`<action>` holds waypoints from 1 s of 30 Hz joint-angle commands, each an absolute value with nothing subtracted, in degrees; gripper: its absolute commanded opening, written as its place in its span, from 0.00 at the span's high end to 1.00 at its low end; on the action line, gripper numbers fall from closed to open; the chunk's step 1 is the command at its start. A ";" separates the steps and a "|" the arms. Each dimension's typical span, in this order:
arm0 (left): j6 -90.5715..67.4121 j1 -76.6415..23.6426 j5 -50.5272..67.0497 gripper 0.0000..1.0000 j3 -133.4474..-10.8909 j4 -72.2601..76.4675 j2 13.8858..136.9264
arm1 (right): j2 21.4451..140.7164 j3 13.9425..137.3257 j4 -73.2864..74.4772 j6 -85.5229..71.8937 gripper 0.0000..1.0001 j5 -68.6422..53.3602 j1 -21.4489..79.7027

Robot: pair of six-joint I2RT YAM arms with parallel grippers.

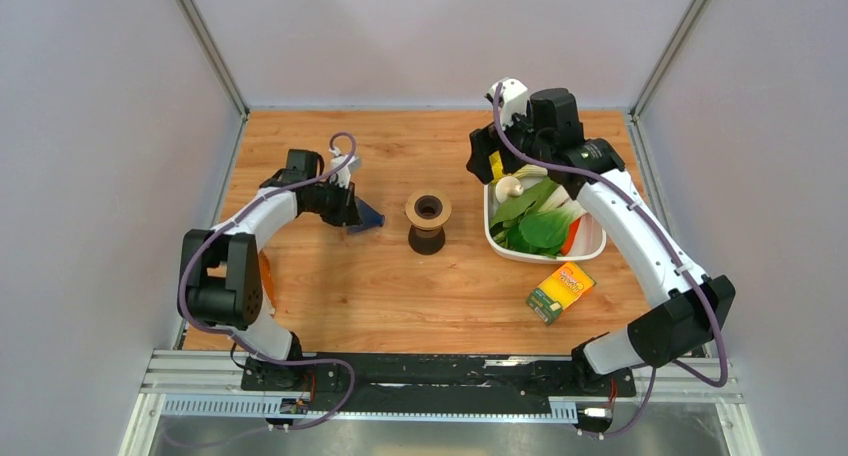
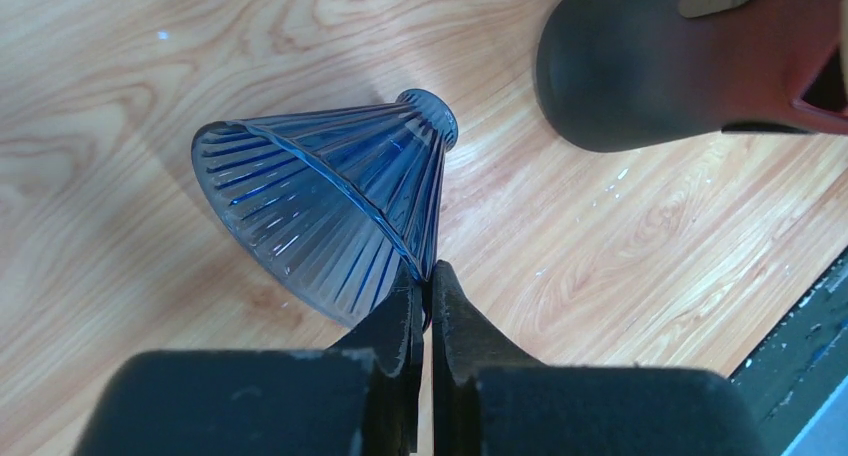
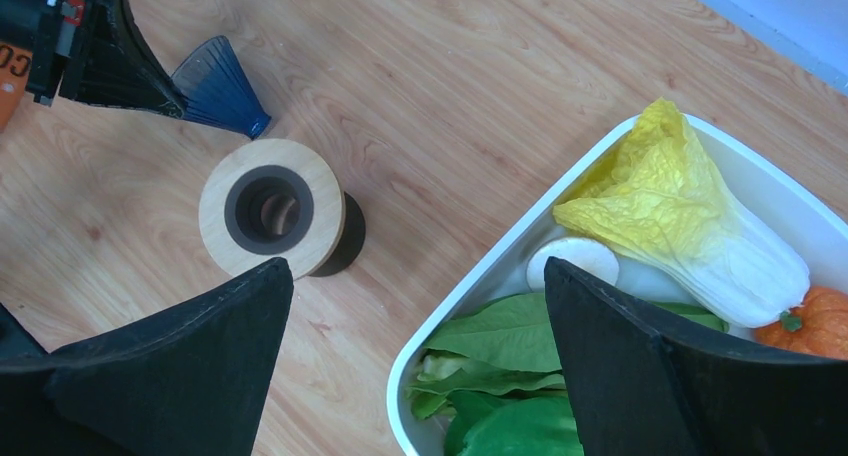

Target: Place the coffee filter in the dripper

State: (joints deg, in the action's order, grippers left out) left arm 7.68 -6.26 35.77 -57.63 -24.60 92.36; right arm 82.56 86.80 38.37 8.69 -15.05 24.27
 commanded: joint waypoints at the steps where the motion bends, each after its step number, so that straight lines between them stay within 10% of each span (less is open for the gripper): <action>1: 13.90 -5.02 34.84 1.00 -60.86 -27.22 83.43 | 84.58 90.99 37.47 1.70 0.00 -15.96 24.08; 14: 49.52 -26.82 18.81 1.00 -93.28 -65.77 81.54 | 89.52 94.82 36.66 -4.98 0.00 -20.04 21.04; 30: 58.91 -46.82 -2.85 1.00 -99.17 -64.29 92.16 | 86.04 84.85 36.61 -8.36 0.00 -31.48 8.98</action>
State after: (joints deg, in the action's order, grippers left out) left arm 54.72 -45.80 3.33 -96.33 -65.54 91.77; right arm 89.30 85.76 37.98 -7.68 -27.03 8.29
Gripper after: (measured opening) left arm 0.018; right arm 0.999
